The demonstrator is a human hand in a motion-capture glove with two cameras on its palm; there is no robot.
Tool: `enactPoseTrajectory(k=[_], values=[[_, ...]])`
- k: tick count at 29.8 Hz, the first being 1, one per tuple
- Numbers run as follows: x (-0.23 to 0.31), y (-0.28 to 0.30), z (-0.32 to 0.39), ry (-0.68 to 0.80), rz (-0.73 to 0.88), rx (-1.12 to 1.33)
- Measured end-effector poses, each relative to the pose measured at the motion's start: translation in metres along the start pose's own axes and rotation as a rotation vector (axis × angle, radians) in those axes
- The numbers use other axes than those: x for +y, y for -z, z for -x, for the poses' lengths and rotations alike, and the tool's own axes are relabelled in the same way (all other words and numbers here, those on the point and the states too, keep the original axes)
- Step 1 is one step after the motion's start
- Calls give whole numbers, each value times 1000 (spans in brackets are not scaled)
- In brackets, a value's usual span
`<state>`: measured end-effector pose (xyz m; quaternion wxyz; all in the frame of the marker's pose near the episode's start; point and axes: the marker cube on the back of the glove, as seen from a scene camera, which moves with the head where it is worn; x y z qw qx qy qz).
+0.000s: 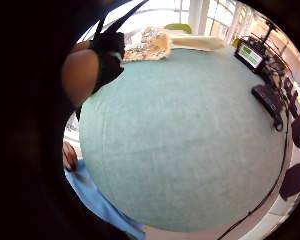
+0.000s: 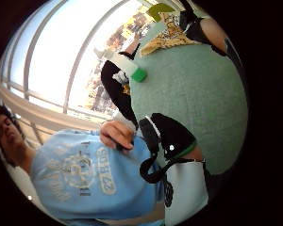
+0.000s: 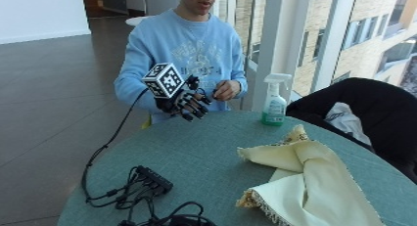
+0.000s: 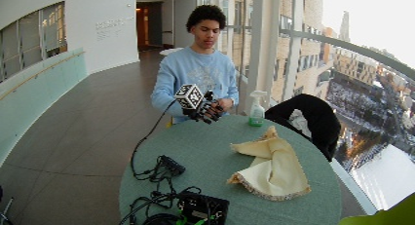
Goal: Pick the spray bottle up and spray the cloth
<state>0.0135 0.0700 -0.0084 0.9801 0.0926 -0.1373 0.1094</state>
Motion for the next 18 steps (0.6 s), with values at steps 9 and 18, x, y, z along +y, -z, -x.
enactPoseTrajectory(k=[9, 18], values=[[55, 20, -54, -103, 19, 117], [67, 22, -59, -115, 20, 145]])
